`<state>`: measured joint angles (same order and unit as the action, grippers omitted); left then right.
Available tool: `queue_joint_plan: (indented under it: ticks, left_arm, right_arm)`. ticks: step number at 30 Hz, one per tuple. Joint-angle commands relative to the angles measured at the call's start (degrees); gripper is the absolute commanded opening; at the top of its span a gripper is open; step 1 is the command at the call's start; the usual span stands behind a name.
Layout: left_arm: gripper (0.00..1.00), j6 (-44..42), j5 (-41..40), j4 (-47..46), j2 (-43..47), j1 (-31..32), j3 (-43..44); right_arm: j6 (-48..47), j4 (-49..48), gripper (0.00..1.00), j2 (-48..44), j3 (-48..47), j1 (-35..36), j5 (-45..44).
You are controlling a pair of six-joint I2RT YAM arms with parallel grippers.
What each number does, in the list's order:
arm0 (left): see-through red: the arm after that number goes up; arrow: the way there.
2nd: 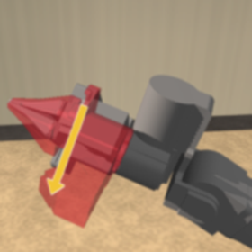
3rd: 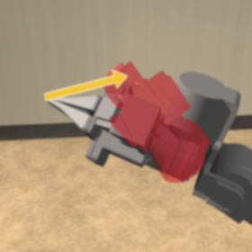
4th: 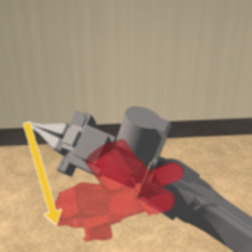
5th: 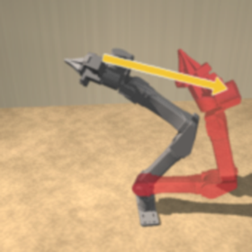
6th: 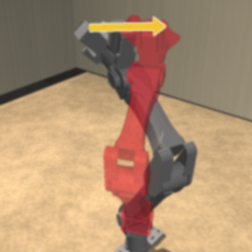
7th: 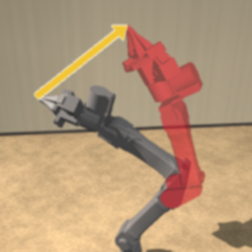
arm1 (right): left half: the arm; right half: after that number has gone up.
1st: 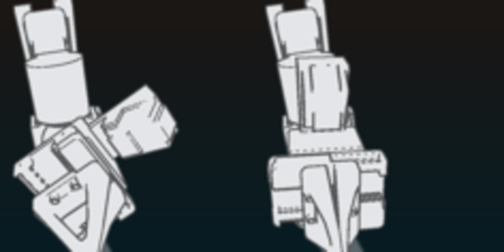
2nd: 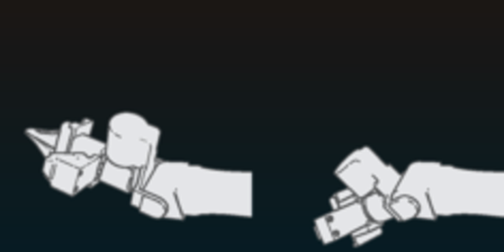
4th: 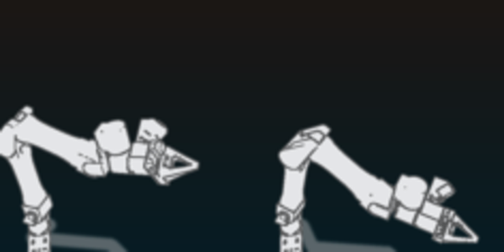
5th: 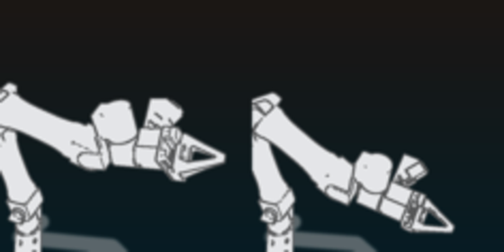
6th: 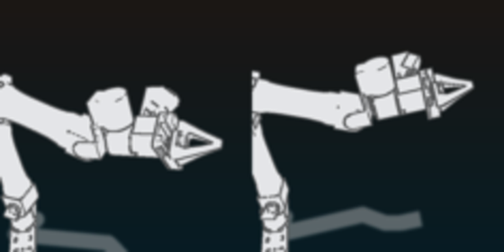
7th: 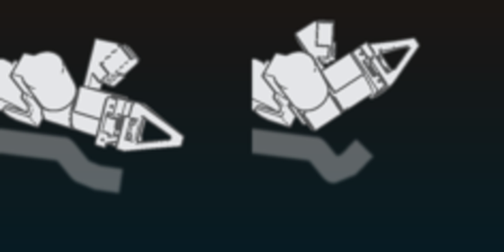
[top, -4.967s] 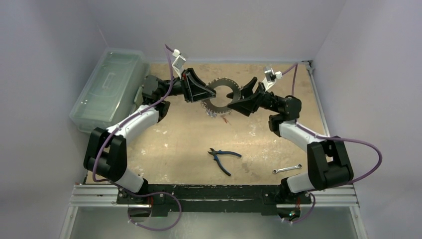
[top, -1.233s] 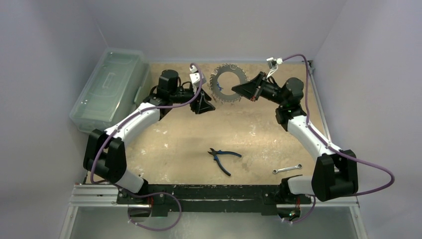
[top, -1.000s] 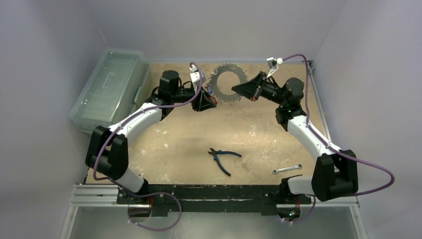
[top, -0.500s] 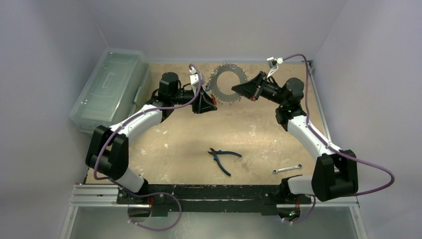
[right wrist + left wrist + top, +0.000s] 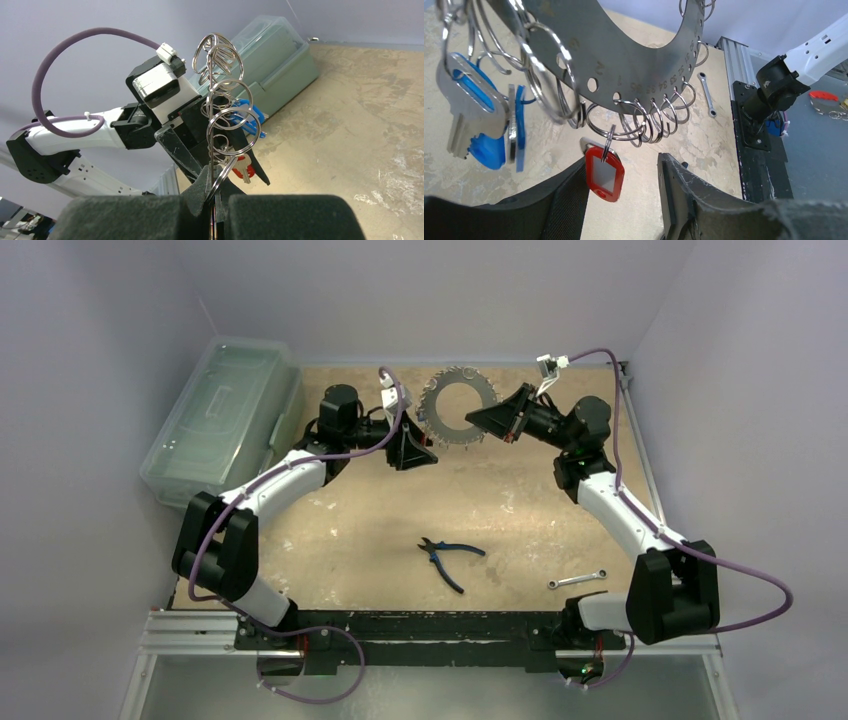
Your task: Remove the keys from the keyring
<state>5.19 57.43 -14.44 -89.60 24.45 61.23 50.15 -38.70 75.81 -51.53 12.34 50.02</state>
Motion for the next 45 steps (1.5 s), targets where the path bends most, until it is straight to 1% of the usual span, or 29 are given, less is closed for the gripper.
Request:
queue_joint_plan:
  ticks: [1, 5, 8, 13, 14, 18, 23, 29, 33, 36, 45]
  left_arm:
    - [0.49, 0.44, 1.08, -3.47, 0.39, -0.01, 0.60]
    - [0.47, 0.76, 1.28, -3.97, 0.53, -0.01, 0.47]
    - [0.47, 3.33, 1.40, -7.27, 0.53, -0.01, -0.12]
    - [0.39, 3.54, 1.16, -7.65, 0.39, -0.01, -0.03]
    - [0.37, 3.16, 1.19, -7.25, 0.39, -0.01, -0.06]
    - [0.20, 0.48, 1.25, -4.17, 0.80, -0.01, 0.15]
    - [0.00, -5.76, 1.52, 5.53, 1.87, -0.09, 1.47]
    - [0.00, -14.63, 0.61, 21.04, 3.65, -0.07, 5.15]
    - [0.00, -17.58, -2.28, 29.19, 4.40, -0.01, 8.00]
    - [0.00, -18.46, -4.67, 32.67, 4.85, -0.01, 9.25]
    - [0.00, -23.73, -9.27, 40.63, 5.30, 0.07, 12.56]
  right_arm:
    - [1.25, -4.61, 0.00, 0.17, -1.82, -0.05, -0.41]
    - [1.66, -4.61, 0.00, 0.30, -1.82, -0.03, -0.41]
    - [1.86, -4.87, 0.00, 0.37, -1.51, -0.09, -0.53]
    - [2.10, -4.79, 0.00, 0.22, -1.64, -0.05, -0.45]
    - [2.14, -4.78, 0.00, 0.14, -1.65, -0.06, -0.45]
    - [2.64, -5.10, 0.00, -0.04, -1.49, -0.05, -0.41]
    - [1.54, -4.23, 0.00, -0.29, -1.80, -0.54, 0.49]
    - [-4.60, 2.58, 0.00, -0.14, -1.71, -0.82, -1.02]
    - [-8.11, 5.16, 0.00, -0.05, -0.39, -0.78, -1.06]
    - [-10.22, 6.76, 0.00, -0.17, 0.63, -0.75, -0.76]
    - [-11.47, 8.42, 0.00, -1.00, 3.12, -0.77, -0.24]
